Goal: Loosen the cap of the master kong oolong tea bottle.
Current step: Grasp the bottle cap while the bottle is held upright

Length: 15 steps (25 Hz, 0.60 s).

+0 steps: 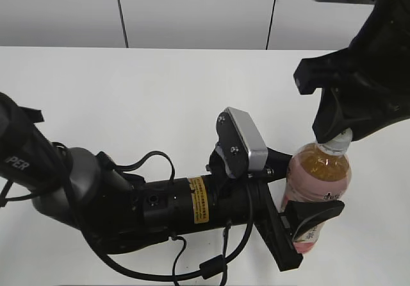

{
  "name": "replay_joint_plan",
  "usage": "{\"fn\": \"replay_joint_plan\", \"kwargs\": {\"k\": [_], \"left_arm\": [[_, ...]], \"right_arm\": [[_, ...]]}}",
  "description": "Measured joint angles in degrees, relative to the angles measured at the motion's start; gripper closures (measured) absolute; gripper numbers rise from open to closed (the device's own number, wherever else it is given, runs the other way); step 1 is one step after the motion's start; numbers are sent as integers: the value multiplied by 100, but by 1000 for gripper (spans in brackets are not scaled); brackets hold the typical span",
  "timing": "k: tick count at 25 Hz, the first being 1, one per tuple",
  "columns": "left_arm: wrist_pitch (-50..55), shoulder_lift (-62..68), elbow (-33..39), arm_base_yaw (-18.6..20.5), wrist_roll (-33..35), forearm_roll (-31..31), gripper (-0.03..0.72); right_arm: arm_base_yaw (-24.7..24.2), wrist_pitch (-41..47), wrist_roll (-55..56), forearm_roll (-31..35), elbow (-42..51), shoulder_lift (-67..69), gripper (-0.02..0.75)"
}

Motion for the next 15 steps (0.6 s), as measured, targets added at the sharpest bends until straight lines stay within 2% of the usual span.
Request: {"fn": "replay_joint_plan", "kwargs": {"k": [4, 15], "left_arm": [[0, 0, 0, 5, -5, 0, 263], [0, 0, 0, 5, -5, 5, 263]], "right_arm": [[0, 0, -963, -7, 0, 13, 465], [0, 0, -5267, -13, -6, 13, 465]]}}
